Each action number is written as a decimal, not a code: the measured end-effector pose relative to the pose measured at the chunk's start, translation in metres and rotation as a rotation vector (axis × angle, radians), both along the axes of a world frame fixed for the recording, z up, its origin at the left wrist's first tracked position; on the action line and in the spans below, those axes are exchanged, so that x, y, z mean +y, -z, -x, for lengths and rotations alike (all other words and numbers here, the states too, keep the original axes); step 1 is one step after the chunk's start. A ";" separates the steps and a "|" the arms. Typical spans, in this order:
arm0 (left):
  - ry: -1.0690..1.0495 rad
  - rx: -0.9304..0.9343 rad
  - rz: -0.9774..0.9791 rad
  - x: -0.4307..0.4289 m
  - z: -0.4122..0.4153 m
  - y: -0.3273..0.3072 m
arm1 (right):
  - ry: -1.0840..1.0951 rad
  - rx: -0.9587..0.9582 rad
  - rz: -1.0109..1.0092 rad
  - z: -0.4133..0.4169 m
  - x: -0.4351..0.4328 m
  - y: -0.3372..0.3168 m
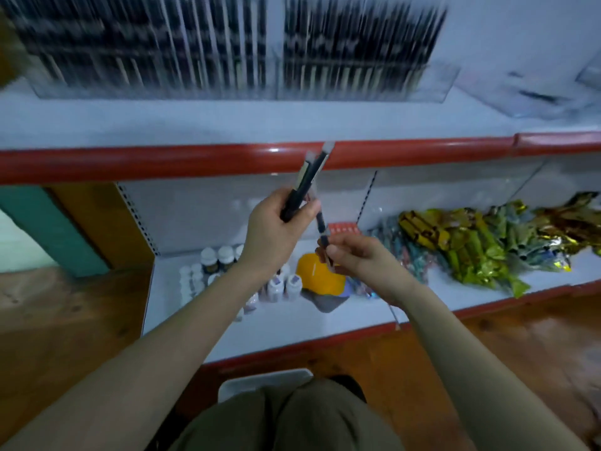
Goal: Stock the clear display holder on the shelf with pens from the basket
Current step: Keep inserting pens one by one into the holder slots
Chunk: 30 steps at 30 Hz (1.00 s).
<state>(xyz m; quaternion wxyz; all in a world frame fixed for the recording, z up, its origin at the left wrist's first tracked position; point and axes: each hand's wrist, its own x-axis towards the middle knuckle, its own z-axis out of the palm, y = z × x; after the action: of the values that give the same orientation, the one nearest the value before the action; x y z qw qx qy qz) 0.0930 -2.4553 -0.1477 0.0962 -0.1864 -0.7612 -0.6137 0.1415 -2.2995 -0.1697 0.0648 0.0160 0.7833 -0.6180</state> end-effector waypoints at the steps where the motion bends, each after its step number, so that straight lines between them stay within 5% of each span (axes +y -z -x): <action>1: 0.004 0.033 -0.001 0.003 0.000 -0.011 | 0.020 0.046 -0.013 0.002 0.002 -0.011; 10: 0.056 0.146 -0.050 0.040 -0.002 -0.075 | 0.159 0.549 -0.169 0.017 0.011 -0.078; 23: 0.164 -0.249 -0.211 0.112 0.047 -0.119 | 0.396 0.530 -0.135 0.075 0.104 -0.134; 30: 0.176 -0.200 -0.172 0.124 0.063 -0.124 | 0.505 0.604 -0.184 0.115 0.149 -0.186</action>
<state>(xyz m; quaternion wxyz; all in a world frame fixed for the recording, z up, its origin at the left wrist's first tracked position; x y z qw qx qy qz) 0.0299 -2.3317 -0.0240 -0.0187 -0.1815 -0.6924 -0.6981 0.0264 -2.1510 0.0166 -0.3239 0.0311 0.7906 -0.5187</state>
